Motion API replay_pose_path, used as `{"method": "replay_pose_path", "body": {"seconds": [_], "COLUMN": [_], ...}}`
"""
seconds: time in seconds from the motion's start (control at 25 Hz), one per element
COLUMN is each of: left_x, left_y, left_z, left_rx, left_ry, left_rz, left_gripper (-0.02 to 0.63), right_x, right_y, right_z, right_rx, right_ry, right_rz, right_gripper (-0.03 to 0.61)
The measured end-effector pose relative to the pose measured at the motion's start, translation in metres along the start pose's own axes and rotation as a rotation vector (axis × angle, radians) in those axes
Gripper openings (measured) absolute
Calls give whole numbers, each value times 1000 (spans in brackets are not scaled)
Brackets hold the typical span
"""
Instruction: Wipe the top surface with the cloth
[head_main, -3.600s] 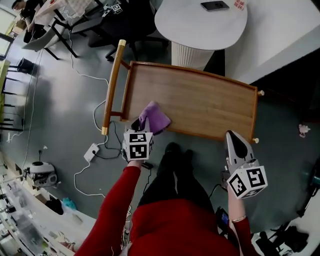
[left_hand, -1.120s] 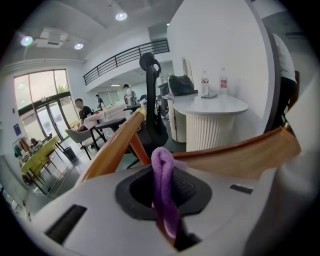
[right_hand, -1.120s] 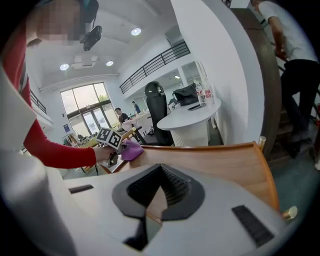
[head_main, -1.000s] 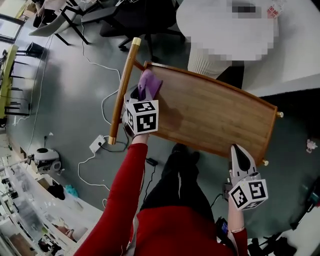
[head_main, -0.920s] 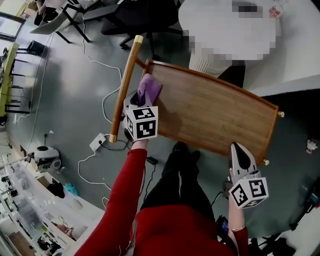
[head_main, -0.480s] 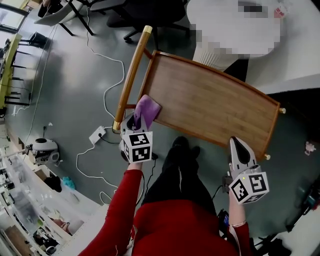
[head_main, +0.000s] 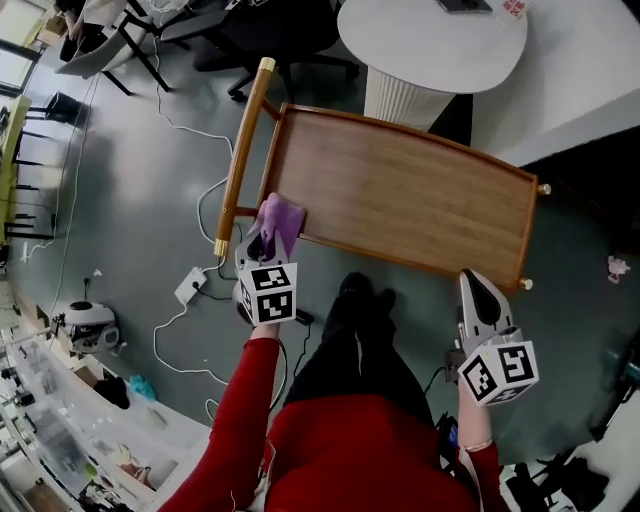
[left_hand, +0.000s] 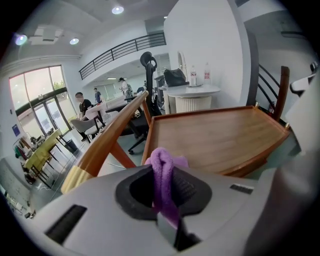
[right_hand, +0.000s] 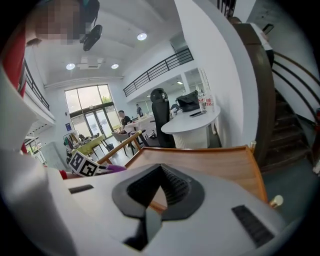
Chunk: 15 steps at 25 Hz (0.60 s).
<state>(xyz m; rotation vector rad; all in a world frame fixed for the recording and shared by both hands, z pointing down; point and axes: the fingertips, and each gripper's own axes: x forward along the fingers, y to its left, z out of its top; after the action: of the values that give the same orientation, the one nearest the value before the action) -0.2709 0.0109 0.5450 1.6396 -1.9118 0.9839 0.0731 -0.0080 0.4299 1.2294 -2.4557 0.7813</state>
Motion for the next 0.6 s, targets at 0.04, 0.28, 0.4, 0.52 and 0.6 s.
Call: {"method": "replay_pose_path", "body": {"seconds": [0.04,0.28,0.4,0.52,0.6], "left_x": [0,-7,-14,-29,-41], "left_y": [-4,-76,-138,-212,-262], "left_z": [0,10,18,23,28], "left_rx": [1,49,105,180,228], "left_ry": [0,5,-1,-6,-21], "left_rz": [-20,-200,-340,-508,-614], "left_gripper": [49,49,49,49,49], "right_x": [-5,-42,-62,-84,-100], "right_y": [-1,-21,-33,-44,-49], "right_z": [-1,-8,-12,-22,-26], "right_rx": [4,44,71,115,134], "right_ry": [-9,-61,-84,-103,-120], "right_rz": [-14,-121,-183,-259,-302], "right_gripper": [5,5,5,5,5]}}
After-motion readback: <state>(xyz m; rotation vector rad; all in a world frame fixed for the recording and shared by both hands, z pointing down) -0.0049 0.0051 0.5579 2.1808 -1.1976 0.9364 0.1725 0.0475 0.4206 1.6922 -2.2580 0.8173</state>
